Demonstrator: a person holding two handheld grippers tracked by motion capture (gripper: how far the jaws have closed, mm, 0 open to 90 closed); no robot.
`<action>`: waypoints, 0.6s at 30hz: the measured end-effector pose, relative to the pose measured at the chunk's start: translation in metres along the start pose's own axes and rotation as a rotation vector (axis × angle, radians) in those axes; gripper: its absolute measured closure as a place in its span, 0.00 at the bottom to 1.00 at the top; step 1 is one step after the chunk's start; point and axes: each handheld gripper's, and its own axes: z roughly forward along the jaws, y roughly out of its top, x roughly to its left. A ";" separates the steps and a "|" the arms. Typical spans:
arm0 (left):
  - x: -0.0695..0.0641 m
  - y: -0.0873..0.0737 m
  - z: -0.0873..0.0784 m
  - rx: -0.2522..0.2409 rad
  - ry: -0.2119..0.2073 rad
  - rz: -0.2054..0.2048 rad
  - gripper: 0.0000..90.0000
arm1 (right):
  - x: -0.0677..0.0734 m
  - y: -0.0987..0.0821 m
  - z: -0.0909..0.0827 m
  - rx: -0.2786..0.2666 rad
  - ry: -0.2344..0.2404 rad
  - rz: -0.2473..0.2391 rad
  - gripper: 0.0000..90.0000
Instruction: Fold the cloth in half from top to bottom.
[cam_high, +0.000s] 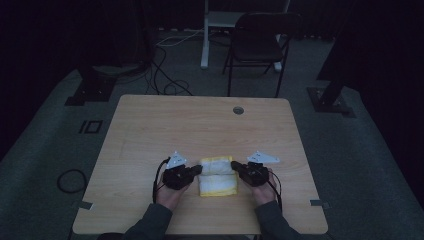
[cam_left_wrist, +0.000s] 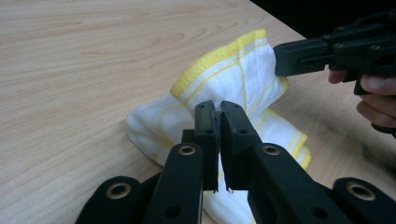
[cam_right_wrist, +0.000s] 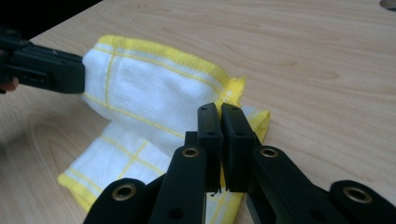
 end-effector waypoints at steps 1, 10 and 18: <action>0.000 0.000 0.000 0.000 0.000 0.000 0.95 | 0.000 0.000 0.000 0.000 0.000 0.000 0.98; 0.009 0.015 -0.013 -0.063 0.028 -0.023 0.93 | 0.002 -0.009 -0.002 0.018 0.001 0.005 0.98; 0.011 0.022 0.006 -0.018 0.028 -0.028 0.93 | 0.005 -0.012 -0.003 0.024 0.008 0.003 0.98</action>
